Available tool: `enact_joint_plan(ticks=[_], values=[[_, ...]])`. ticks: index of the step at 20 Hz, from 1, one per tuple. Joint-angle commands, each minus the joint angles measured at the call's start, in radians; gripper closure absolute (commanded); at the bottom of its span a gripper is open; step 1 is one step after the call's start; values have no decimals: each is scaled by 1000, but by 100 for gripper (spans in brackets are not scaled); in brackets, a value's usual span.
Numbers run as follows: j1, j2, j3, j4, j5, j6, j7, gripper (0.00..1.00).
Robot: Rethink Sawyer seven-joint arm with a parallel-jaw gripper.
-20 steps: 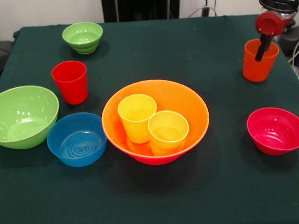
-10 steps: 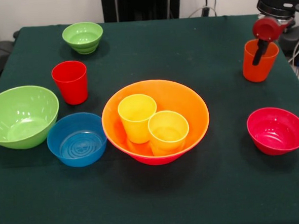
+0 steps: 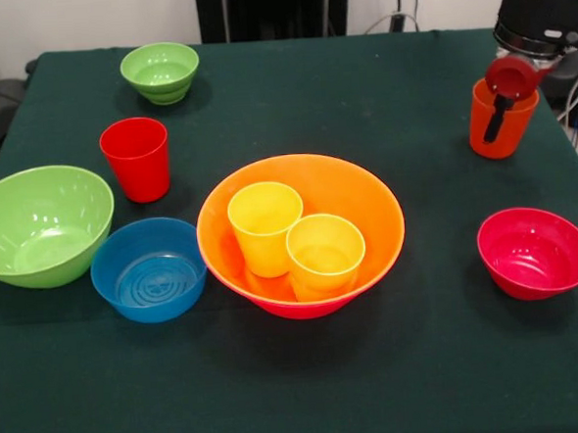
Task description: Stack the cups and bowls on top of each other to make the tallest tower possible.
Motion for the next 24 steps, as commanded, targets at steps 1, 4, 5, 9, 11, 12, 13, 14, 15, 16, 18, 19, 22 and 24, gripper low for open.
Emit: enact_joint_plan(ticks=[1, 4, 5, 9, 11, 12, 13, 14, 15, 16, 18, 19, 22, 24], values=[[-35, 80, 102, -27, -69, -29, -65, 0], [-54, 74, 113, -2, -91, -44, -101, 0], [-61, 69, 116, 3, -99, -35, -111, 0], [-84, 51, 132, 20, -133, -27, -134, 100], [-93, 48, 138, 19, -144, -30, -135, 100], [-97, 48, 142, 18, -148, -34, -134, 100], [-101, 48, 146, 17, -151, -38, -134, 100], [-104, 47, 149, 18, -155, -41, -132, 100], [-107, 46, 151, 17, -158, -42, -129, 100], [-109, 45, 154, 17, -162, -42, -127, 100], [-113, 44, 156, 13, -168, -40, -122, 100], [-115, 44, 156, 9, -171, -36, -119, 100], [-110, 46, 141, -1, -179, -30, -105, 100], [-97, 48, 118, -4, -184, -33, -85, 100]])
